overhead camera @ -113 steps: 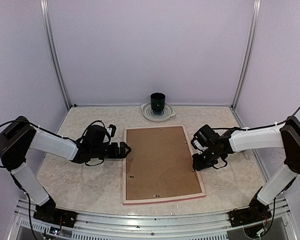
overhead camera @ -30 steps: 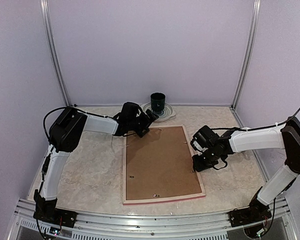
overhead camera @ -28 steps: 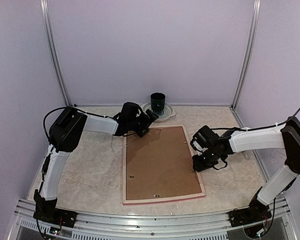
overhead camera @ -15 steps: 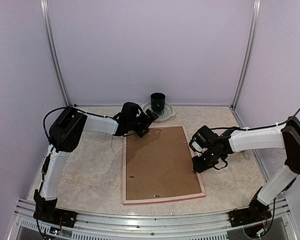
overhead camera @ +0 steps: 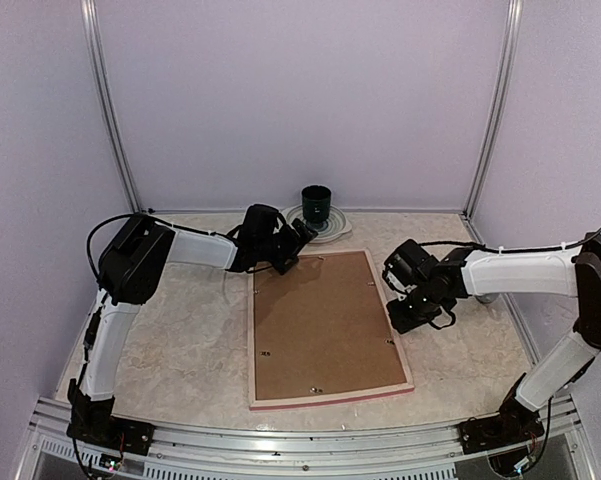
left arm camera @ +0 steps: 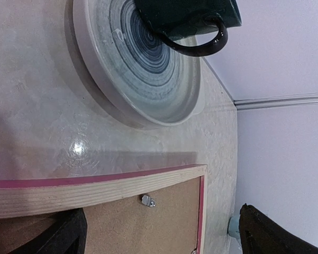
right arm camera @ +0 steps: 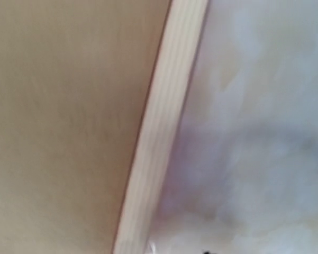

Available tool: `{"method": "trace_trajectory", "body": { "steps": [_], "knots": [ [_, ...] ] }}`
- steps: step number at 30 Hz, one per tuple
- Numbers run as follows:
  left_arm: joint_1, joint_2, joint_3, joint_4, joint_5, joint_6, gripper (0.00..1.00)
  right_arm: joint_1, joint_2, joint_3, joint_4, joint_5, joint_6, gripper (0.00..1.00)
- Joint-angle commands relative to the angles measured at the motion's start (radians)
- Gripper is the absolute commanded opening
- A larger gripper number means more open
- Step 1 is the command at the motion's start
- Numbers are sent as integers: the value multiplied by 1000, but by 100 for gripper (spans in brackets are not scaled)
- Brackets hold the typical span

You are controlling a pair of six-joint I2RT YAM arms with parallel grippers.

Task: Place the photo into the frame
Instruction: Hold the photo frame at the center of the board, then press the fastener onto the backboard.

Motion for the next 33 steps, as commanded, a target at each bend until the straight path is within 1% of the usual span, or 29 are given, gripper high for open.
{"method": "trace_trajectory", "body": {
  "steps": [1, 7, 12, 23, 33],
  "knots": [
    [12, 43, -1, -96, -55, 37, 99, 7, -59, 54, -8, 28, 7, 36],
    [8, 42, 5, -95, -50, 51, 99, 7, -71, -5, 12, -104, -20, 42],
    [5, 40, 6, -98, -52, 65, 99, 7, -75, -67, 10, -136, -31, 46],
    [7, 41, 6, -96, -47, 74, 99, 7, -41, -90, 22, -179, -47, 46],
    [7, 40, 5, -92, -44, 78, 99, 7, 6, -96, 43, -159, -44, 44]
  ]
}}
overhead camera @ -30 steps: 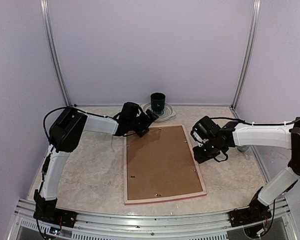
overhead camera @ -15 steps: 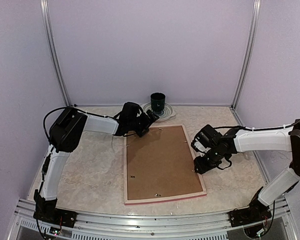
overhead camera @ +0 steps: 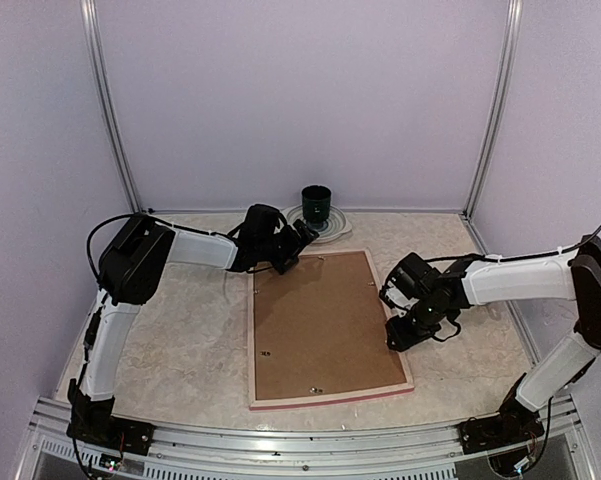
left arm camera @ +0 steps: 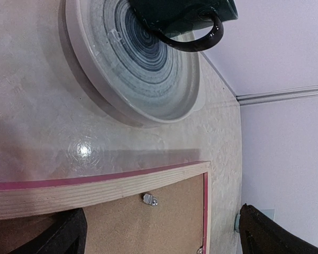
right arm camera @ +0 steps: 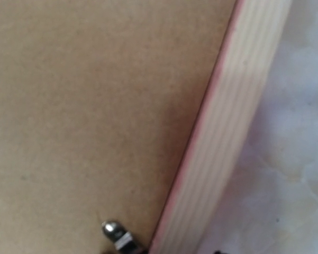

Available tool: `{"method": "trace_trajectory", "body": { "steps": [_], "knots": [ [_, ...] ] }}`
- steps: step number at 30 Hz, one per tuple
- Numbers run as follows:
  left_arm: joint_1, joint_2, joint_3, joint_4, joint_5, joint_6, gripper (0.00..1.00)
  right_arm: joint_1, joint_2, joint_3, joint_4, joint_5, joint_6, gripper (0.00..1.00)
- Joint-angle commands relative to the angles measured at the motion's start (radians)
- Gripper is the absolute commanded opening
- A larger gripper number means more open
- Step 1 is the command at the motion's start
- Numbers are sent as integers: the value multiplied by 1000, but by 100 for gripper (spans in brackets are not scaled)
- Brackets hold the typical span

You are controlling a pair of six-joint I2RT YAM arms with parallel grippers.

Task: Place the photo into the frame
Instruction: Press the fastener onto the backboard.

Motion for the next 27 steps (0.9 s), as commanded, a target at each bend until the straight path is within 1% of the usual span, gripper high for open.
{"method": "trace_trajectory", "body": {
  "steps": [1, 8, 11, 17, 27],
  "knots": [
    [11, 40, -1, -82, -44, 29, 99, 8, 23, -17, 18, 13, -5, 43],
    [11, 40, -3, -80, -43, 30, 99, 9, 11, -15, 15, 54, 5, 35],
    [11, 40, -4, -79, -41, 31, 99, 9, 13, -15, 15, 64, 8, 31],
    [10, 40, -2, -78, -42, 31, 99, 9, 1, -21, 23, 84, 27, 25],
    [7, 42, -6, -76, -42, 31, 99, 9, 3, -29, 51, 76, 79, 19]
  ]
}}
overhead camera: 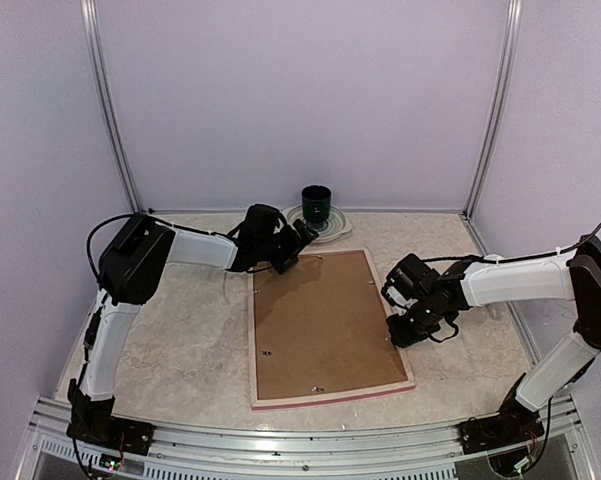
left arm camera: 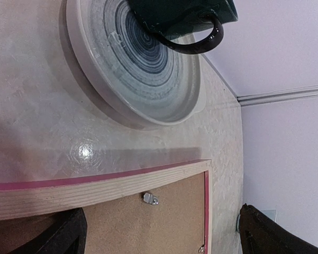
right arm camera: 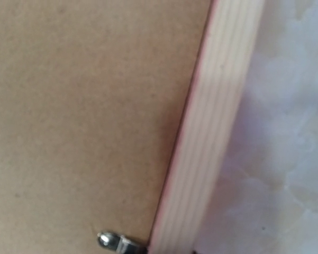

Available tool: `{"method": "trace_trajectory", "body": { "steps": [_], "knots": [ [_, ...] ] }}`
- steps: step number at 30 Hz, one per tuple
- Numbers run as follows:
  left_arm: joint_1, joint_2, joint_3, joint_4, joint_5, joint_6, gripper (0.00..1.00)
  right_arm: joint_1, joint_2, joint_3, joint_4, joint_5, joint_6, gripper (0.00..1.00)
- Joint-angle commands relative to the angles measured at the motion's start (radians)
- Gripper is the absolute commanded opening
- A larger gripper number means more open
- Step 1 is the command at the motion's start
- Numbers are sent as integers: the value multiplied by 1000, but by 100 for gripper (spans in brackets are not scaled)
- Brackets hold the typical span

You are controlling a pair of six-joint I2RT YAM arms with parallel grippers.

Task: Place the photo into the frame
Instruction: Press the fastener onto the backboard.

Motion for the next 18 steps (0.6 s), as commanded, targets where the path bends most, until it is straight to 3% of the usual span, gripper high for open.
{"method": "trace_trajectory", "body": {
  "steps": [1, 18],
  "knots": [
    [7, 41, -5, -77, -37, 22, 99, 7, -7, -23, 20, 25, 26, 19],
    [7, 37, -11, -76, -36, 27, 99, 9, -17, -54, 68, 34, 126, 10]
  ]
}}
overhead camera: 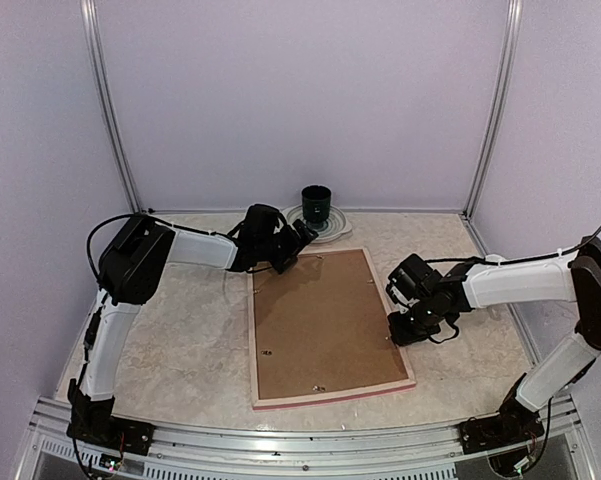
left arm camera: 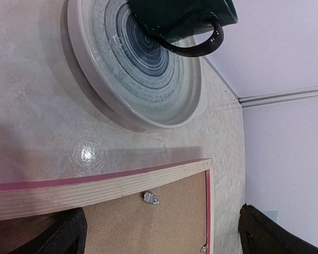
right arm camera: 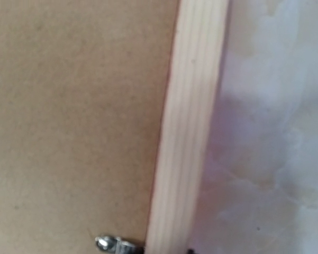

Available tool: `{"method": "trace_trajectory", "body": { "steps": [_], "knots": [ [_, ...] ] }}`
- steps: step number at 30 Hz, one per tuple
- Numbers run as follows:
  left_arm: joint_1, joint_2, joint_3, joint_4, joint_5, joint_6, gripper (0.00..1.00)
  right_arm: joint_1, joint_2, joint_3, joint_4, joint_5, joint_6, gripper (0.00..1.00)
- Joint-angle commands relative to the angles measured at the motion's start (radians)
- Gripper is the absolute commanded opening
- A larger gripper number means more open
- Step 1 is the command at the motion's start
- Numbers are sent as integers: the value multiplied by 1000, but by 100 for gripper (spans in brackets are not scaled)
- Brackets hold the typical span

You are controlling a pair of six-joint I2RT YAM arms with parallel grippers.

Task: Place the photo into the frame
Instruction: Press the fastener onto the backboard.

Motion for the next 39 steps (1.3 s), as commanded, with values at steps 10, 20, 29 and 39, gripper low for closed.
{"method": "trace_trajectory", "body": {
  "steps": [10, 20, 29, 39],
  "knots": [
    [8, 32, -17, -76, -29, 23, 99, 10, -35, -31, 48, 58, 62, 22],
    [8, 27, -34, -62, -28, 21, 99, 10, -24, -12, 44, 93, 48, 26],
    [9, 28, -40, -56, -32, 21, 99, 10, -46, -2, 58, 121, 46, 25],
    [10, 30, -42, -51, -28, 24, 99, 10, -36, 3, 77, 99, 34, 21]
  ]
}}
